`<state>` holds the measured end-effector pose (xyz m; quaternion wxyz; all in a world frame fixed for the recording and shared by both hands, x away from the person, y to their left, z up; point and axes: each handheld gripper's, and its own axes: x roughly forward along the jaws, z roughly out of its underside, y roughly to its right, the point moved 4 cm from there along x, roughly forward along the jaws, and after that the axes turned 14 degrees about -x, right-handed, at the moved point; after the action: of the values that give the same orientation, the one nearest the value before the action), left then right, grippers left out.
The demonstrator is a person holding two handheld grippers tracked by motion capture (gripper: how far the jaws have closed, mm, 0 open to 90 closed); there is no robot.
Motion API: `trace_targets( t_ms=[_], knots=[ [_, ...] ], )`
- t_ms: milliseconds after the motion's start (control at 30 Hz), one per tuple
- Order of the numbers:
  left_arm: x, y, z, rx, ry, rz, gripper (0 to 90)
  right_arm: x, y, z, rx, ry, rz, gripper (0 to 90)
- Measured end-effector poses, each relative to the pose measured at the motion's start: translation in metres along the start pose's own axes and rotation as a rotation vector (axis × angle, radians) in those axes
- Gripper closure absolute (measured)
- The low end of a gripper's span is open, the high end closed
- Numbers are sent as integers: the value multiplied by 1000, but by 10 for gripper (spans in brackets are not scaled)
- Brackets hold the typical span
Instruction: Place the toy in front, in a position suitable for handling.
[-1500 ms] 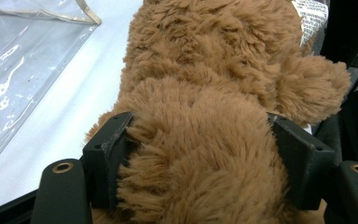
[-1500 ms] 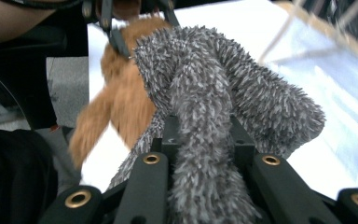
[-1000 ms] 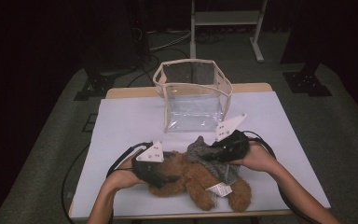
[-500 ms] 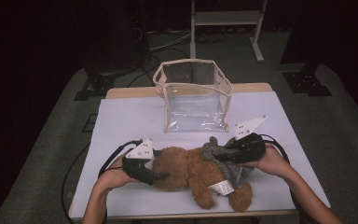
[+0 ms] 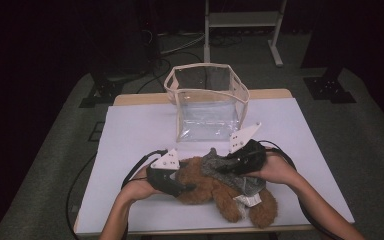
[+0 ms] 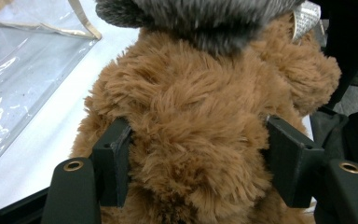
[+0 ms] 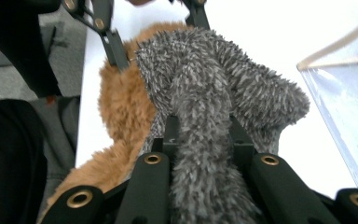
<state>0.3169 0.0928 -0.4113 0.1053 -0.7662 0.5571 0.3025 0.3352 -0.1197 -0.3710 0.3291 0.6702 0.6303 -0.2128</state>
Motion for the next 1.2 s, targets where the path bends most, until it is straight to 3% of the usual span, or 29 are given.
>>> trace_targets(
  t_ms=[267,433,567,767,900,1200],
  knots=[
    [2,2,-2,7,6,-5,326,-25,-2,26,50,17,25,748],
    [6,3,-6,18,-1,-3,326,-38,-5,12,31,24,44,746],
    [10,5,-9,27,8,-8,325,-29,-3,-12,-12,37,31,741],
    [12,5,-10,27,31,-2,325,5,-1,-29,-21,27,-26,736],
    [12,5,-8,19,38,5,314,17,-2,-23,-5,33,-49,733],
    [10,8,-5,12,54,3,282,-5,-15,8,24,36,1,727]
  ],
)
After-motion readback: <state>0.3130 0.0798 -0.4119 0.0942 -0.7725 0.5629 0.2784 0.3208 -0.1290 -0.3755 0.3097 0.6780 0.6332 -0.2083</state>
